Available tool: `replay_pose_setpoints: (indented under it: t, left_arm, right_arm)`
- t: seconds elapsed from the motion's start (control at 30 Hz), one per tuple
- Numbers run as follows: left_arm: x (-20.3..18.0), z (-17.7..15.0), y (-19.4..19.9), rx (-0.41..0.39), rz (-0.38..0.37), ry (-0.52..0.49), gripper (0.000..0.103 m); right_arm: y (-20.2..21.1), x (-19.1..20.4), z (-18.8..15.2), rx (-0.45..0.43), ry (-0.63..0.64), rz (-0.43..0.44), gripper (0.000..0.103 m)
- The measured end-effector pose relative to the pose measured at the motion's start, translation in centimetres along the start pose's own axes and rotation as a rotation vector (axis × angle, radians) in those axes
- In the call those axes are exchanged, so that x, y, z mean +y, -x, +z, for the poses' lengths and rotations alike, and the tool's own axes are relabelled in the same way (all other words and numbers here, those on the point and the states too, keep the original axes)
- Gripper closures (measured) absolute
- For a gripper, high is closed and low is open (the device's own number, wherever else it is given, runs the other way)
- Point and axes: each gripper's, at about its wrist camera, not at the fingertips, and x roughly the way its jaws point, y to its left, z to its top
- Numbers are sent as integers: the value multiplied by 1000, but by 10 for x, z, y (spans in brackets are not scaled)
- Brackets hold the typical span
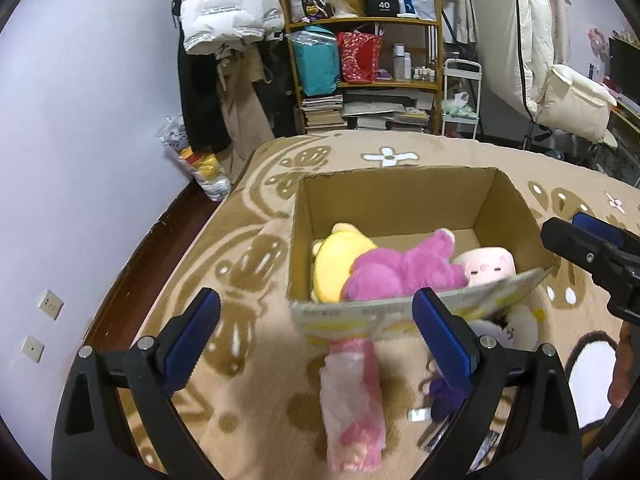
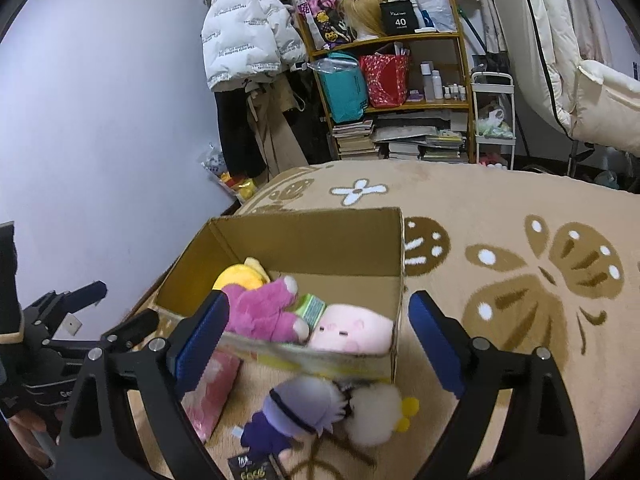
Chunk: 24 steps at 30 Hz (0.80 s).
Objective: Organize soft objects
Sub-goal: 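Reach the left tool to the pink-wrapped roll while the right tool approaches the black tissue pack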
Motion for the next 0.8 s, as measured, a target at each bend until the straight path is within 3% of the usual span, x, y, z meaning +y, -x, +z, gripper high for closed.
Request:
replay_pose_setpoints:
  t: [0.33,0.8]
  left_arm:
    - [12,-25,27,28,50,0,7]
    - [17,-68,52,100,50,39,7]
  right_arm:
    - [27,8,-12,25,9,-26,8]
    - [37,21,-47,111,2,-29,8]
